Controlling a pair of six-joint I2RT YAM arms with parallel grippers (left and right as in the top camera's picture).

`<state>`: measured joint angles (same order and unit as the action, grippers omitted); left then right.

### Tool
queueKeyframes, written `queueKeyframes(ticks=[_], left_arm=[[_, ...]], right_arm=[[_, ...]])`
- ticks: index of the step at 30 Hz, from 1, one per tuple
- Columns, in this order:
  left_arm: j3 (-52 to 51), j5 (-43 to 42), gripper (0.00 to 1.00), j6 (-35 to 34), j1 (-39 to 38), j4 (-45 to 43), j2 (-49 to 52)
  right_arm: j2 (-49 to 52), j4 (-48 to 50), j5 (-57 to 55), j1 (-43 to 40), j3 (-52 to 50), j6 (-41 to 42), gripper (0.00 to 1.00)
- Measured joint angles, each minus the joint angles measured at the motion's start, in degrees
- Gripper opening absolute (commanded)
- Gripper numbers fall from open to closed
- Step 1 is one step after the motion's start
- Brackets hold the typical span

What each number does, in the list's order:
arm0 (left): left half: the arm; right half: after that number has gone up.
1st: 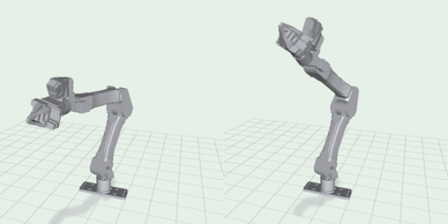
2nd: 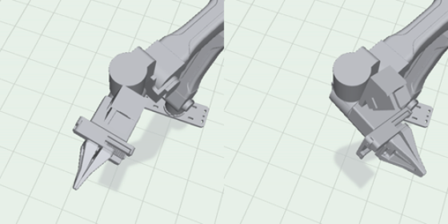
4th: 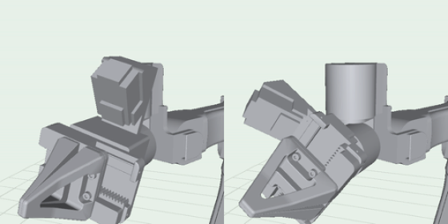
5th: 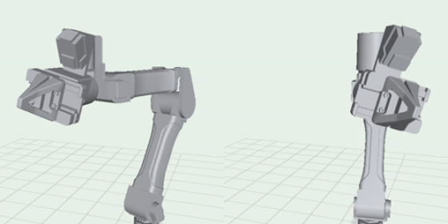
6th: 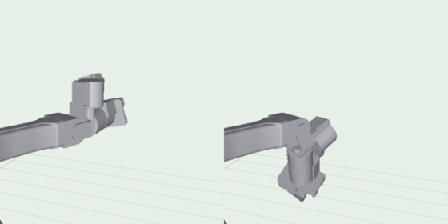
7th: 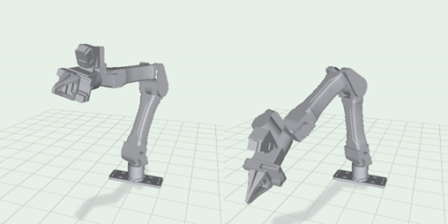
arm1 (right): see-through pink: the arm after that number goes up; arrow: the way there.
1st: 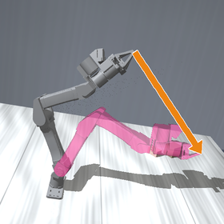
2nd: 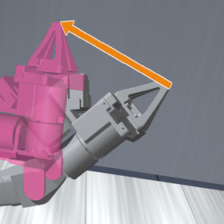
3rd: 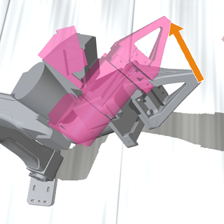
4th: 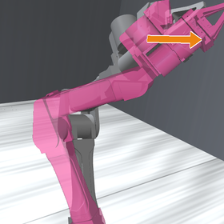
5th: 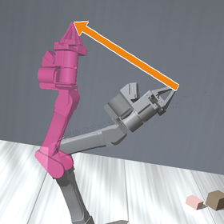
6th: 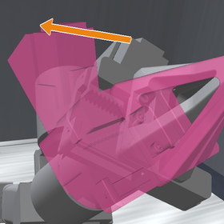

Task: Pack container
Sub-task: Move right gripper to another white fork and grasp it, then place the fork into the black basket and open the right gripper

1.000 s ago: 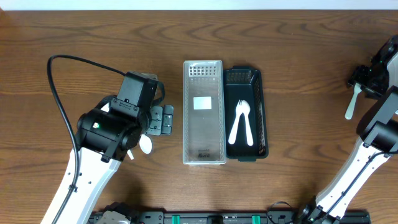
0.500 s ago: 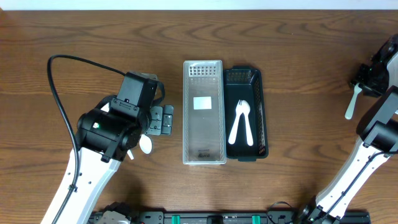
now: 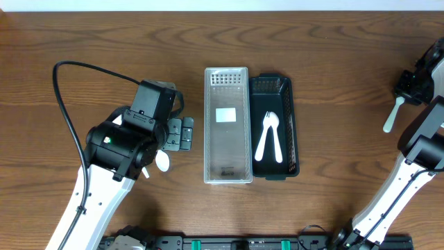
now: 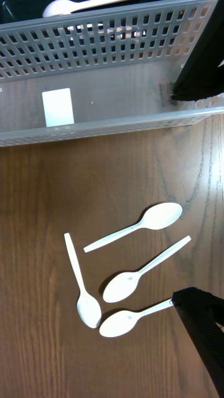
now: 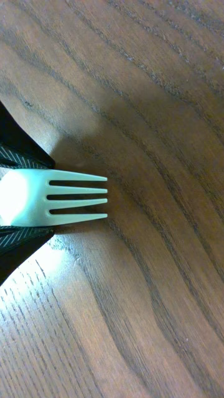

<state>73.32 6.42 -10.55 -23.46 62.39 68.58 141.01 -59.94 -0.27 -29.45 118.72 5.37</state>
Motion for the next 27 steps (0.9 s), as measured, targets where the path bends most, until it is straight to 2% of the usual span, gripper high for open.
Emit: queueKeyframes(ticks=[8, 11, 21, 27], left_arm=[[0.0, 0.0, 0.98, 0.0, 0.0, 0.0, 0.0], [0.0, 0.0, 0.98, 0.0, 0.0, 0.0, 0.0], [0.0, 0.0, 0.98, 0.0, 0.0, 0.0, 0.0], [0.0, 0.0, 0.98, 0.0, 0.0, 0.0, 0.0]], right_arm=[[0.0, -0.5, 0.5, 0.1, 0.2, 0.0, 0.13], [0.0, -1.8, 1.5, 0.3, 0.3, 0.0, 0.01], [-1.5, -9.9, 4.6, 5.7, 0.1, 0.1, 0.01], [-14.3, -11.8, 5.3, 14.6, -0.6, 1.2, 0.01]])
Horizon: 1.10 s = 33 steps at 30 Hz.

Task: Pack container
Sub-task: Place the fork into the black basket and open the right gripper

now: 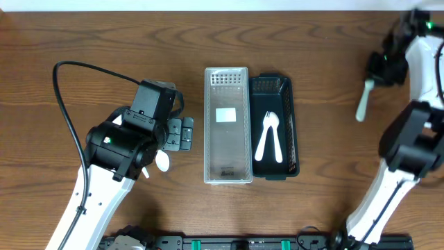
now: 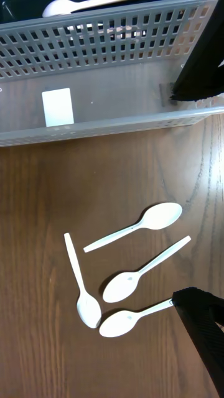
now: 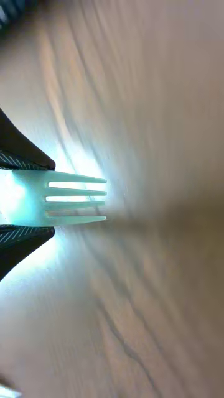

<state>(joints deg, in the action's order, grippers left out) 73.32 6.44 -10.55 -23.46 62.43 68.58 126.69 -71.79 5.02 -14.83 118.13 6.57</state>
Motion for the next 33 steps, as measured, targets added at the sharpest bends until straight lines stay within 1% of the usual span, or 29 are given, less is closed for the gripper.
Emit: queueKeyframes(ticks=[5, 6, 9, 13, 17, 20, 25, 27, 28, 29, 30, 33], left_arm=[[0.0, 0.0, 0.98, 0.0, 0.0, 0.2, 0.0], [0.0, 0.0, 0.98, 0.0, 0.0, 0.2, 0.0], [0.0, 0.0, 0.98, 0.0, 0.0, 0.2, 0.0], [0.0, 0.0, 0.98, 0.0, 0.0, 0.2, 0.0], [0.0, 0.0, 0.98, 0.0, 0.0, 0.4, 0.0], [0.0, 0.0, 0.98, 0.0, 0.0, 0.6, 0.0], [0.0, 0.0, 0.98, 0.0, 0.0, 1.3, 0.0], [0.0, 0.0, 0.98, 0.0, 0.0, 1.6, 0.0], [0.0, 0.0, 0.98, 0.0, 0.0, 1.7, 0.0], [0.0, 0.0, 0.98, 0.0, 0.0, 1.7, 0.0], [0.0, 0.0, 0.98, 0.0, 0.0, 1.7, 0.0], [0.0, 0.0, 0.98, 0.0, 0.0, 1.7, 0.0]], right_arm=[[-15.6, -2.4, 0.5, 11.1, 0.5, 2.6, 0.01], [-18.4, -3.0, 0.6, 14.6, 0.9, 3.5, 0.01], [-22.0, -3.9, 0.9, 21.9, 1.2, 4.7, 0.01], [-21.1, -4.3, 0.2, 31.0, 0.7, 8.5, 0.01], [-18.0, -2.8, -2.4, 37.3, -4.0, 13.4, 0.01], [-14.8, 0.4, -3.3, 40.2, -10.3, 16.2, 0.01], [-10.7, 6.2, -4.0, 41.6, -20.7, 18.8, 0.01], [-10.1, 8.6, -4.0, 41.7, -24.2, 19.3, 0.04], [-9.9, 9.4, -4.0, 41.7, -25.6, 19.6, 0.06], [-9.9, 9.7, -4.0, 41.7, -26.4, 19.7, 0.16], [-9.9, 10.1, -4.0, 41.7, -27.0, 19.9, 0.23], [-9.9, 10.5, -4.0, 41.7, -27.5, 20.0, 0.27]])
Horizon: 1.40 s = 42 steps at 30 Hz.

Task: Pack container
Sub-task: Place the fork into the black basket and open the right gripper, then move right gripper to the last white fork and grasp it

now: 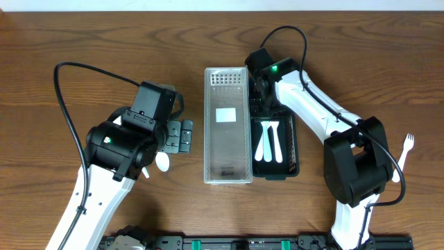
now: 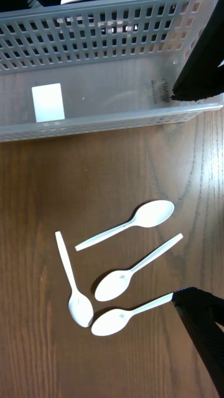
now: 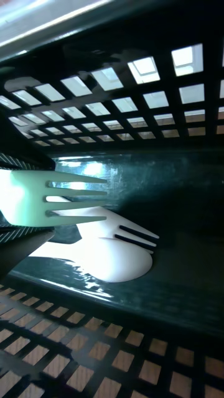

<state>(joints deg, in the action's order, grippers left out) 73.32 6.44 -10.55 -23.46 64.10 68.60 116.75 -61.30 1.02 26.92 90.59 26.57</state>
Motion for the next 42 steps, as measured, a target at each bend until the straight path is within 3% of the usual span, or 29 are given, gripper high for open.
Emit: queueKeyframes(ticks=[7, 16, 21, 25, 34, 42], left_arm=[[0.0, 0.0, 0.98, 0.0, 0.0, 0.0, 0.0], [0.0, 0.0, 0.98, 0.0, 0.0, 0.0, 0.0], [0.0, 0.0, 0.98, 0.0, 0.0, 0.0, 0.0], [0.0, 0.0, 0.98, 0.0, 0.0, 0.0, 0.0], [0.0, 0.0, 0.98, 0.0, 0.0, 0.0, 0.0], [0.0, 0.0, 0.98, 0.0, 0.0, 0.0, 0.0]], right_arm=[[0.0, -2.8, 0.1, -0.4, 3.5, -1.1, 0.71], [-9.0, -14.0, 0.0, -10.4, 21.1, -2.3, 0.72], [-19.7, -20.8, -1.9, -25.2, 23.3, -1.7, 0.78], [-22.0, -24.6, -3.3, -37.1, 23.3, -1.9, 0.83], [-20.4, -14.0, -3.6, -55.9, 7.2, -8.8, 0.90], [-19.8, 0.4, -3.6, -62.9, -9.7, -16.4, 0.95]])
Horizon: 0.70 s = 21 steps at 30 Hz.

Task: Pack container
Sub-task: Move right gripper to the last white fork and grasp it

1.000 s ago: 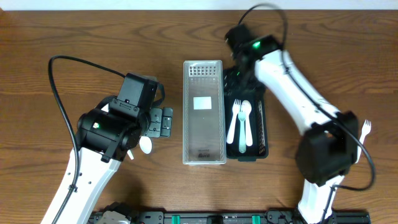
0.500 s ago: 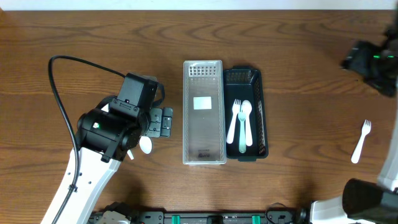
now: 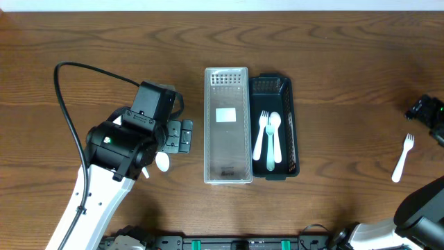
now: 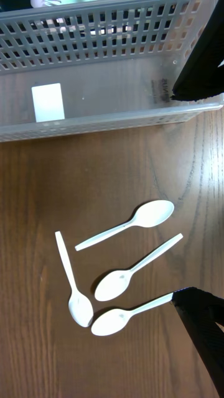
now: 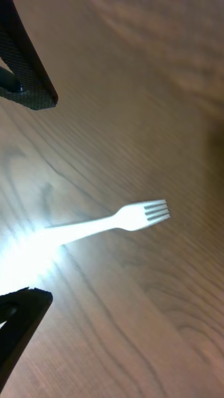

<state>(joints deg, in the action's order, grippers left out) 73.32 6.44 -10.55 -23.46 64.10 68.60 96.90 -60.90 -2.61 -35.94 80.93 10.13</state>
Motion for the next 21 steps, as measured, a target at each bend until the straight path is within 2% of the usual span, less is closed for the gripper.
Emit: queueKeyframes(ticks=[5, 11, 21], left_arm=[[0.0, 0.0, 0.98, 0.0, 0.0, 0.0, 0.0], [0.0, 0.0, 0.98, 0.0, 0.0, 0.0, 0.0], [0.0, 0.0, 0.98, 0.0, 0.0, 0.0, 0.0]], right_arm=[[0.1, 6.6, 0.1, -2.6, -5.5, -2.7, 0.94], [1.5, 10.6, 0.9, -4.1, -5.8, -5.3, 0.90], [12.4, 13.5, 2.4, -4.3, -5.8, -7.8, 0.89]])
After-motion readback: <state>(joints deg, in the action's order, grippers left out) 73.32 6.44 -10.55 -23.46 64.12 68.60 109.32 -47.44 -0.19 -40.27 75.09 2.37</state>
